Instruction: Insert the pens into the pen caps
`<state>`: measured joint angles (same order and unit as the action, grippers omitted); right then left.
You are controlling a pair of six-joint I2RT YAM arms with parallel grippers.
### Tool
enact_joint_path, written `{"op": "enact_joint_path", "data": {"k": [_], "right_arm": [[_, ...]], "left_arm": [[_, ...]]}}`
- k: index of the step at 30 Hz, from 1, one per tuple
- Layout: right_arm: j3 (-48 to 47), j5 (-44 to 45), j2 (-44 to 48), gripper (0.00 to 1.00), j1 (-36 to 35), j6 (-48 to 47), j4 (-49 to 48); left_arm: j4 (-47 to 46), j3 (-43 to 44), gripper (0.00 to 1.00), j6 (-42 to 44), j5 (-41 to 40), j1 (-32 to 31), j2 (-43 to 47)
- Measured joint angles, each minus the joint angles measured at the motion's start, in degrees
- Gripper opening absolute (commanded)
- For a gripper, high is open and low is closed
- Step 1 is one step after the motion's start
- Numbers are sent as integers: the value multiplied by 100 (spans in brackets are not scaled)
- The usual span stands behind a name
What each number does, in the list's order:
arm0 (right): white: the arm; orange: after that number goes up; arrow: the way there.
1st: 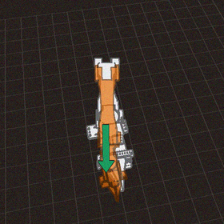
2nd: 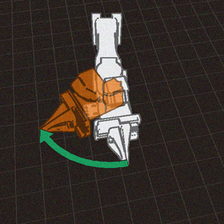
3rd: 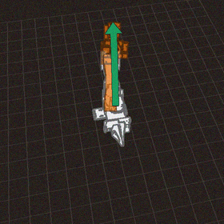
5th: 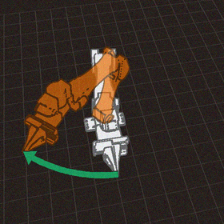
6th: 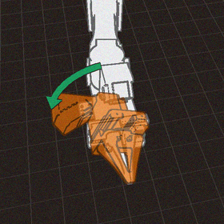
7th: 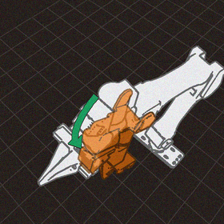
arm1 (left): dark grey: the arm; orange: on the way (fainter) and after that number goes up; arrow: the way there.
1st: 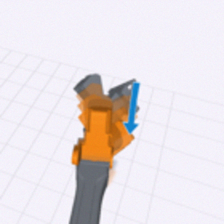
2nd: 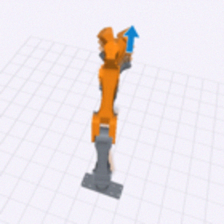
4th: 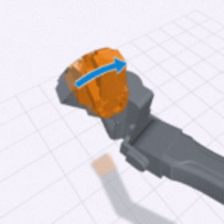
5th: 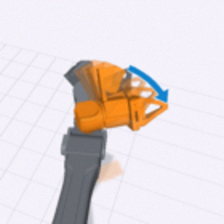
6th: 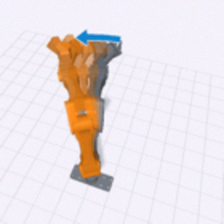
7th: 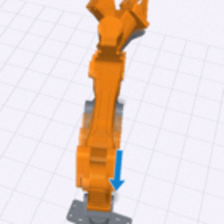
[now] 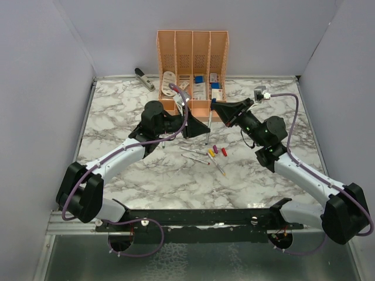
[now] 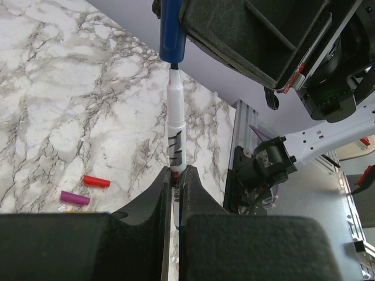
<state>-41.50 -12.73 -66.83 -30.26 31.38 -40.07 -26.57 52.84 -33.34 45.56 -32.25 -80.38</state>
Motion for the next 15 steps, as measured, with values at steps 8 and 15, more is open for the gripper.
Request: {"op": "enact_joint_path", "data": {"k": [8,15], "right_arm": [[24,-153,166,1,0,98,186],[186,-404,168,1,0,293,374]], "left_arm": [[-4,-4,0,2,-37,-2,46],[2,33,0,2,-50,0,44]]}}
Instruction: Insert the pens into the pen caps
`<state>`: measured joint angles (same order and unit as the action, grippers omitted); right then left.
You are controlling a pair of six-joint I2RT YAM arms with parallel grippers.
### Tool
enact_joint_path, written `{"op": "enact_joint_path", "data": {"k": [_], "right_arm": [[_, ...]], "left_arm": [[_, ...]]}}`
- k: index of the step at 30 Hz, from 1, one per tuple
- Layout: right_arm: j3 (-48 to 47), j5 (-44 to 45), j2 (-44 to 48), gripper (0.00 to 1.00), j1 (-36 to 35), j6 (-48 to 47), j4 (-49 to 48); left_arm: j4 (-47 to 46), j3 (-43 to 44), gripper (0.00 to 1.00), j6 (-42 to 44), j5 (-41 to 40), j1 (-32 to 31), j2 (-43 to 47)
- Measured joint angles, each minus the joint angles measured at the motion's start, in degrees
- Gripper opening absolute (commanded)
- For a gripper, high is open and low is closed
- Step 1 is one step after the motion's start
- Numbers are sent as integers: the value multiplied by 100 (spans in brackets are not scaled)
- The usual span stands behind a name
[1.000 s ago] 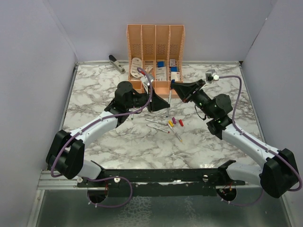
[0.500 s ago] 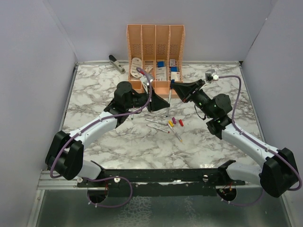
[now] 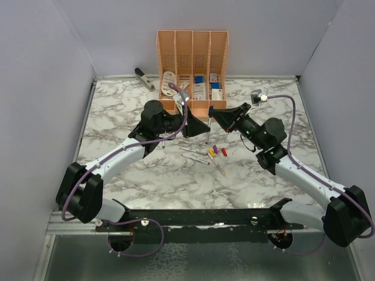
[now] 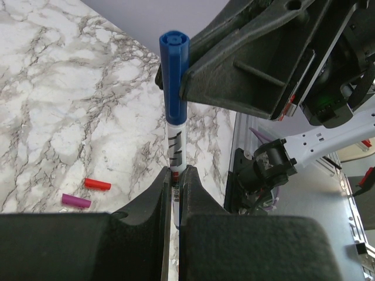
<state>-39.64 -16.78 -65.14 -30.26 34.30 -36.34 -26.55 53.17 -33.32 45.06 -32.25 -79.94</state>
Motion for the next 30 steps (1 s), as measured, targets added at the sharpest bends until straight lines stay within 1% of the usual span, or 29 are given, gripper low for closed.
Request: {"op": "enact_joint_path", "data": {"k": [9,14,19,30], "right_arm": [[-44,-96,-66,1,-2,9,94],[-280,-70,-269,1,-24,-188,407],[-448,212,-321,1,-190,-562,793],[-474,820,-326,1,-531,-1003,957]], "left_arm": [[179,72,0,33,-162,-2,0],[363,72,0,118,-562,-11,2],[616,72,0,269,-968,-61,81],[1080,72,0,590,-1655,-162,302]]}}
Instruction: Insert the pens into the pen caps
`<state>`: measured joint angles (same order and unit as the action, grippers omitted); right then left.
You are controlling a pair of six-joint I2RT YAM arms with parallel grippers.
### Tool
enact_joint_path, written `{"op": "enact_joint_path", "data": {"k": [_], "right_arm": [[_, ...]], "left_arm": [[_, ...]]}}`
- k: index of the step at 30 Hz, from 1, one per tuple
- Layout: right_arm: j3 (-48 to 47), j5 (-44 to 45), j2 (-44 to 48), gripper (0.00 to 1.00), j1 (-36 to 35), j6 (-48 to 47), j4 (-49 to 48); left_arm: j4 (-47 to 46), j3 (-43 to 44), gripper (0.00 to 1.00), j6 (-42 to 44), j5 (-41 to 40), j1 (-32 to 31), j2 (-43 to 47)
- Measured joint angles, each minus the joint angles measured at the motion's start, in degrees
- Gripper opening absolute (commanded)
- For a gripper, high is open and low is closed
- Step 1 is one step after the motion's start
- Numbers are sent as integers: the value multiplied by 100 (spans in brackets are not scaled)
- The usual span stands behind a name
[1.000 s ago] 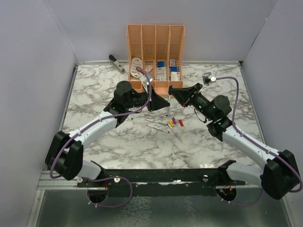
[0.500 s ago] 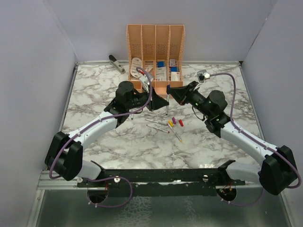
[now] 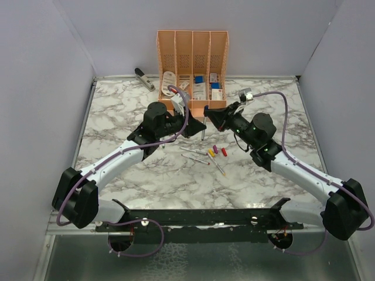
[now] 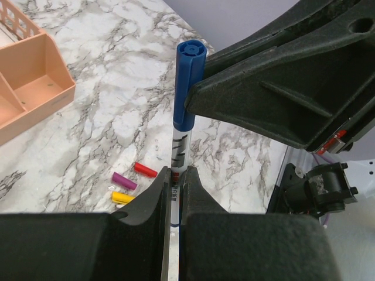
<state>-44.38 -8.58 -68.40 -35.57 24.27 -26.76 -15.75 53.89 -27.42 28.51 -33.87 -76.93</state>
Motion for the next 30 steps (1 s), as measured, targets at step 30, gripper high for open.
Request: {"op": "enact_joint_path", "data": {"k": [30], "right_arm": [[-1462,570,-763,27,-461,-686,1766]], "left_arm": [[2050,638,0,271,-2218,249,-372]]}}
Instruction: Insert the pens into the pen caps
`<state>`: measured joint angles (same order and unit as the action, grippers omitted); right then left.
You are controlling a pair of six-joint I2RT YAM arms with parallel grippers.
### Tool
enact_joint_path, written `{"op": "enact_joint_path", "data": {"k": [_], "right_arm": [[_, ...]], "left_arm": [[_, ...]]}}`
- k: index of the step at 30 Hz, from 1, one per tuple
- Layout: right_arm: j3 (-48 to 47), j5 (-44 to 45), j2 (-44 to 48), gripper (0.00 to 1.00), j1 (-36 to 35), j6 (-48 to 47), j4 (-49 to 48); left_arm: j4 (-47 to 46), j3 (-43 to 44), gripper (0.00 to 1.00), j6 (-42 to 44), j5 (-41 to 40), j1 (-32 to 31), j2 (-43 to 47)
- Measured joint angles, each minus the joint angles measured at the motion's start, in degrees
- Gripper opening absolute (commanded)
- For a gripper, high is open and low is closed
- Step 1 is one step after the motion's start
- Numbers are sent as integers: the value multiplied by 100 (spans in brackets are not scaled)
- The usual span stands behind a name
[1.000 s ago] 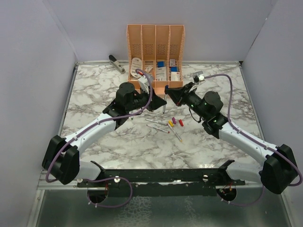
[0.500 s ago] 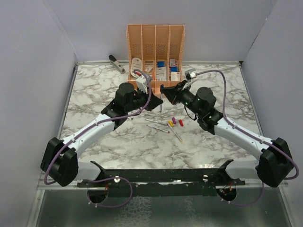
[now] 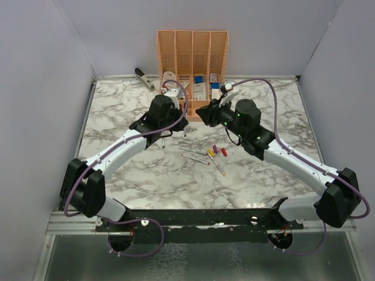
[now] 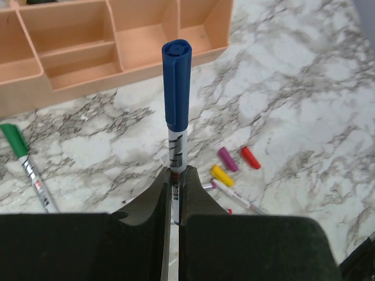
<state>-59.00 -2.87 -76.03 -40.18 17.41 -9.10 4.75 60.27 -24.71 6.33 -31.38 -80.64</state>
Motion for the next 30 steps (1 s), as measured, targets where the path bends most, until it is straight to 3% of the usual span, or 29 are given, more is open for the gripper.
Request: {"op": "enact_joint_path", "data": {"k": [7,13,22,30], "right_arm": [[-85,688,229,27,0,-87,422],[-83,1117,330,27,0,-103,815],[-81,1248,341,27,0,-70,1027],[-44,1255,341,27,0,20,1110]], "left_arm": [[1154,831,0,284,-400,201,-1224],[1808,944,0,455,-407,529,-2129],[2076,1049,0,494,-424,625,-2391],[2070,1268,7,492,-457,704,-2704]]}}
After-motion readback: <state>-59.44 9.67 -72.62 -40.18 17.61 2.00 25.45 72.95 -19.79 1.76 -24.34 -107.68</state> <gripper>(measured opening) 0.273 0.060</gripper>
